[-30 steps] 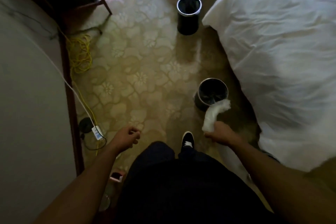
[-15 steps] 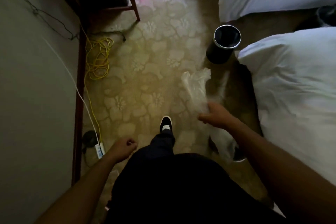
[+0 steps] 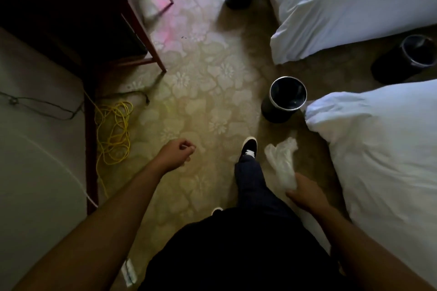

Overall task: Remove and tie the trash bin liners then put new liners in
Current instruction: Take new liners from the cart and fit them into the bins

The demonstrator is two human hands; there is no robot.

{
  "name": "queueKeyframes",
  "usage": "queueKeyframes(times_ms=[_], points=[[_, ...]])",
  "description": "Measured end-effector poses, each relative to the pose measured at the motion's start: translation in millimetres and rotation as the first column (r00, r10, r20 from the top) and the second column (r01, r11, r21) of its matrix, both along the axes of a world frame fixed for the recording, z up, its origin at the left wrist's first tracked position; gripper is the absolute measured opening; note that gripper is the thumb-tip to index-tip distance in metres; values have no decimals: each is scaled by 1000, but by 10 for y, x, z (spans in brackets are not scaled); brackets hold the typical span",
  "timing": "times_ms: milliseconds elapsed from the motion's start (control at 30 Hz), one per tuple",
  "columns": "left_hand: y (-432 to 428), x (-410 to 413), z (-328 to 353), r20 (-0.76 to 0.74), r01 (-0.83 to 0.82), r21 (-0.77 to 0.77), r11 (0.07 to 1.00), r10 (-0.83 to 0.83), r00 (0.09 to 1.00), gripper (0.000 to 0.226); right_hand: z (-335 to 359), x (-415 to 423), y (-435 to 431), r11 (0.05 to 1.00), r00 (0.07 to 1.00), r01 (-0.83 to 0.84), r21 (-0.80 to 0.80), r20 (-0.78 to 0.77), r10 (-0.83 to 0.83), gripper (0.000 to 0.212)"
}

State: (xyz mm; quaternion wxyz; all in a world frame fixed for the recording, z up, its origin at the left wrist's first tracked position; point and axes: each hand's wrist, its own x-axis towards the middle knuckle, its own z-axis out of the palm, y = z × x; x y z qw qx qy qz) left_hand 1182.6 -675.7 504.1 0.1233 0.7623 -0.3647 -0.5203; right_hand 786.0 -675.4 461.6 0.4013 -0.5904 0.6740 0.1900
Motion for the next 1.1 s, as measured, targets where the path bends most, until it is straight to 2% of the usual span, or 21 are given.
queueKeyframes(times_ms=[67,100,133,167,200,233,267,300,333,367,533,700,833,933,1100], points=[[-356,83,-3,15,1,-8,1000,-1,1000,12,-64,80,-340,1000,999,-1,-4,35,1,35],[-604,143,-37,25,-12,-5,1000,12,1000,11,-161,100,-629,994,1000,-17,-104,23,20,28],[-803,188,-35,40,-28,7,1000,28,999,10,-179,165,-960,999,998,33,-24,54,-32,31],[-966,234,-24,50,-50,20,999,49,998,9,-216,186,-1254,1000,996,-28,2,83,28,48],[-1133,275,-2,62,-63,30,998,61,996,9,-263,260,-1618,975,974,-220,-44,-58,217,59],[-1286,322,11,61,-82,37,996,80,995,9,-212,374,-1955,987,986,-158,20,51,157,61],[-1415,372,29,63,-100,47,994,97,993,11,-34,555,-2203,987,992,-57,150,123,39,53],[-1543,435,32,61,-121,58,991,118,991,12,141,728,-2485,988,979,-129,85,173,113,39],[-1656,494,43,58,-140,79,987,136,989,12,262,891,-2788,974,954,-211,-86,200,224,29],[-1749,551,42,56,-157,98,983,152,987,11,344,1047,-3077,962,935,-237,-135,239,264,27],[-2304,866,-41,62,-254,155,955,247,967,11,718,1849,-4425,950,887,-275,-147,343,310,40],[-3151,1366,-214,54,-307,182,934,302,952,9,762,2522,-5613,939,881,-279,-201,337,333,45],[-4080,1869,-181,48,-286,175,942,282,958,10,597,2857,-6386,961,918,-256,-105,283,276,44],[-4920,2200,-60,27,-206,158,966,204,979,14,553,2880,-6824,976,947,-218,-22,238,217,39],[-6425,2563,77,21,-51,93,994,49,999,8,450,2701,-7497,998,981,-63,-13,181,64,30]])
